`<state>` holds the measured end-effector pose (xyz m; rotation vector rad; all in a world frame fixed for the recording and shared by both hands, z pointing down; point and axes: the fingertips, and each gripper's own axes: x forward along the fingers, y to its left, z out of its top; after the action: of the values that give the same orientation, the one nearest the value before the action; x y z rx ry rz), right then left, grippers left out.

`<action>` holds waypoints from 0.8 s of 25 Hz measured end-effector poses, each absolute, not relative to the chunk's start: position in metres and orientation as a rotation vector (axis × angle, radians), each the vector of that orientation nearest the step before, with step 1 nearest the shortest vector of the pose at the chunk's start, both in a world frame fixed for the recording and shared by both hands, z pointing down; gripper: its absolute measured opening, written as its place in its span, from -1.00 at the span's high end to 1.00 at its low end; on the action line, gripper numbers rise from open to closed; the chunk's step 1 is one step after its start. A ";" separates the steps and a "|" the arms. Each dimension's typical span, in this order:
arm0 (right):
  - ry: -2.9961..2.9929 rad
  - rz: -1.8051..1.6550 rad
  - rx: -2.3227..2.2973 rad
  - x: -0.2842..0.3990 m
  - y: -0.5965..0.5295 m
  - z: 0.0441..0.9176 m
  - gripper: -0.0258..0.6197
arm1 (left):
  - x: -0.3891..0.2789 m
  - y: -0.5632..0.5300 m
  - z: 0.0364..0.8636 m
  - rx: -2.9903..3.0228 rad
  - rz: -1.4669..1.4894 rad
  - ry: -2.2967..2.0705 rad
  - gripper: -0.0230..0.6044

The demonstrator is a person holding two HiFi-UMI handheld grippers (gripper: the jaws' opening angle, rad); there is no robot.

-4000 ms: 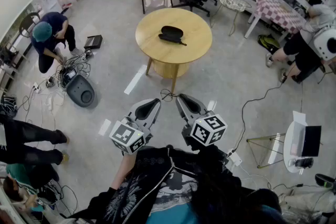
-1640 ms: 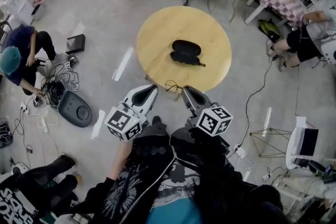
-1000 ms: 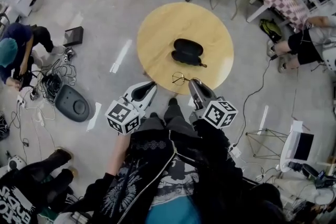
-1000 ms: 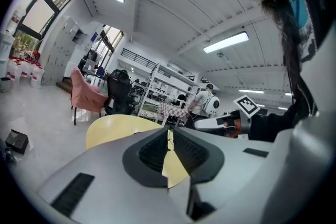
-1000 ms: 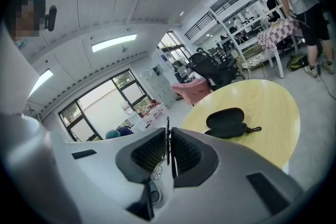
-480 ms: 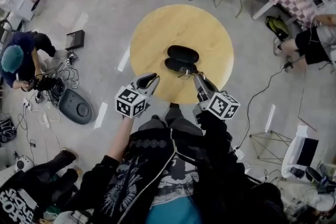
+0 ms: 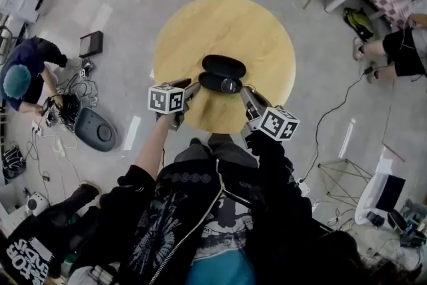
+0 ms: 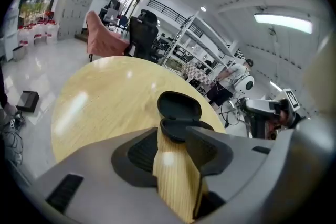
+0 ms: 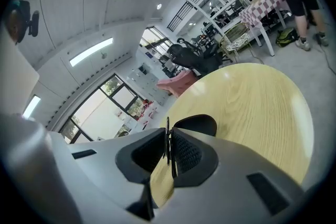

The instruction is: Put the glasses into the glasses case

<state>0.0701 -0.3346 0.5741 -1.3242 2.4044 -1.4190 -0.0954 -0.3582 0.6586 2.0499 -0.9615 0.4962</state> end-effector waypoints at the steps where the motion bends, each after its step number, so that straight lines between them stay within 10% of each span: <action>1: 2.407 -1.427 -1.318 0.069 -0.337 0.577 0.74 | -0.094 -0.361 0.661 2.034 0.485 -0.957 0.39; 20: 2.261 -1.705 -1.232 0.037 -0.364 0.645 0.74 | -0.076 -0.359 0.699 1.917 0.571 -0.912 0.64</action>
<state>0.0367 -0.3644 0.6447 -1.2315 2.2607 -1.7055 -0.0758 -0.3591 0.6987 1.9165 -0.9124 0.5707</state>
